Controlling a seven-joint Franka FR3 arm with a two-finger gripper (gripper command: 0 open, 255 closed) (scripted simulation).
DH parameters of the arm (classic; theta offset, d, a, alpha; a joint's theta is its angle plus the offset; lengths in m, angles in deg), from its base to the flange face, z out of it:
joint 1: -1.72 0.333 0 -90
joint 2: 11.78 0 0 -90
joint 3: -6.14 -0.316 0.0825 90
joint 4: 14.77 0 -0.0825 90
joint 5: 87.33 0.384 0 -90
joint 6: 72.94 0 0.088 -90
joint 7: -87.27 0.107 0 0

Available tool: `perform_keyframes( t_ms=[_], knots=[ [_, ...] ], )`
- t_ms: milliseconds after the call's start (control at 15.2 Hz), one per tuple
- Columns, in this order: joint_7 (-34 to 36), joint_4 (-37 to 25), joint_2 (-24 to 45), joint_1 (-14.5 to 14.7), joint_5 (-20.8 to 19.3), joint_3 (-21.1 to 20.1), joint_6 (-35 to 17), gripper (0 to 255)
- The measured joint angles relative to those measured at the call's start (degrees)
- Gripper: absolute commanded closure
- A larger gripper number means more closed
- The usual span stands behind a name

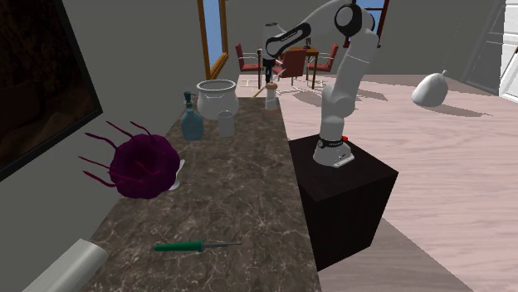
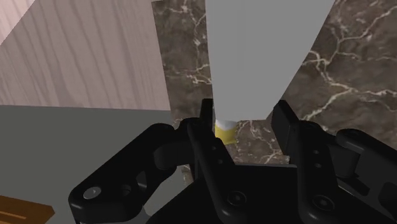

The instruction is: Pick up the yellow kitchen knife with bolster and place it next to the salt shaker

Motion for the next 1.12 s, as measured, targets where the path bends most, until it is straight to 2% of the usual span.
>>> perform_keyframes(
  t_ms=[792,1122],
  knots=[
    [-1.13,5.32,5.88,1.18,2.11,3.87,-10.48,255],
    [-3.04,7.06,10.22,2.35,5.26,5.90,-15.73,255]
  ],
)
